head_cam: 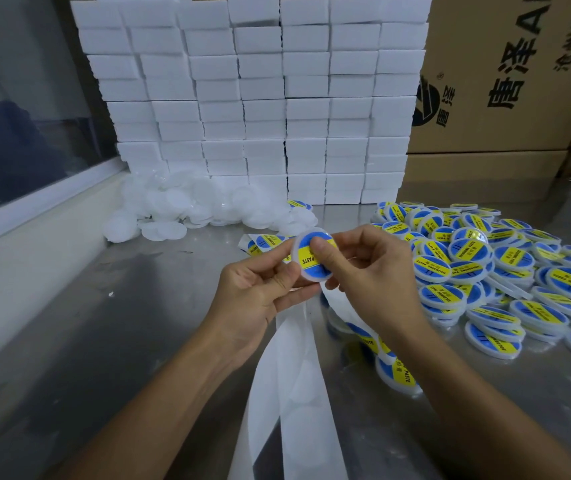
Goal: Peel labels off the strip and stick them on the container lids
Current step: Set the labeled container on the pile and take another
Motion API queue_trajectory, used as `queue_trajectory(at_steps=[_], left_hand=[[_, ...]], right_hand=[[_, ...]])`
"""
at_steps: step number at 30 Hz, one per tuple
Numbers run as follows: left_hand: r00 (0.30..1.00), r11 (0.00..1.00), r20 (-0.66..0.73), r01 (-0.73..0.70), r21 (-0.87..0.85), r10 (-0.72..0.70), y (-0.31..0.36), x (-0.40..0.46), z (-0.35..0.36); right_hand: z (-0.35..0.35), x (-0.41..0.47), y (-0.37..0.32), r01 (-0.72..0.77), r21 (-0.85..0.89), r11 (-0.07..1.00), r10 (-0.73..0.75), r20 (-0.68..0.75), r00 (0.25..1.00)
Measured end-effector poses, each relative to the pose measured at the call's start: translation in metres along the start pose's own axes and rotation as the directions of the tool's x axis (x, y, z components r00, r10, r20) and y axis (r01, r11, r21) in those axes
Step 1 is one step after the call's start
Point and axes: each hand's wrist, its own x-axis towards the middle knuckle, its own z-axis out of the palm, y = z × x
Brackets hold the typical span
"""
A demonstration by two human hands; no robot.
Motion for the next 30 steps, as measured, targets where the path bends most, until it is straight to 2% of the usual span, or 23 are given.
queue_trajectory(at_steps=[3,7,11,14,16,21,26,30], left_hand=[[1.0,0.998,0.011,0.01,0.059,-0.01,-0.001,-0.001,0.002],[1.0,0.997,-0.013,0.005,0.077,-0.004,0.0,0.0,-0.001],[0.997,0.999,-0.074,-0.013,0.043,0.017,0.004,0.003,-0.003],[0.989,0.999,-0.146,-0.026,0.042,0.032,0.004,0.005,-0.008],[0.986,0.998,-0.163,-0.026,0.055,0.035,0.004,0.006,-0.01],[0.989,0.995,-0.144,-0.008,0.1,0.023,0.002,0.004,-0.008],[0.996,0.99,-0.09,-0.005,0.138,0.017,-0.003,0.0,-0.002],[0.989,0.996,-0.147,0.016,0.091,-0.003,-0.002,0.002,-0.004]], right_hand=[[0.001,-0.003,-0.002,-0.028,-0.12,0.992,0.024,-0.036,0.999],[-0.004,0.003,-0.001,-0.007,-0.049,0.999,0.007,-0.004,1.0],[-0.003,0.003,-0.001,-0.044,0.055,0.998,0.037,0.125,0.991],[-0.003,0.002,-0.003,-0.055,0.058,0.997,0.037,0.264,0.964],[-0.003,0.002,-0.004,-0.066,0.063,0.996,0.044,0.298,0.954],[-0.005,0.004,-0.005,-0.079,0.14,0.987,0.048,0.216,0.975],[-0.005,0.004,-0.002,0.025,-0.009,1.0,-0.025,0.029,0.999],[0.0,0.003,0.001,0.088,-0.173,0.981,-0.081,0.044,0.996]])
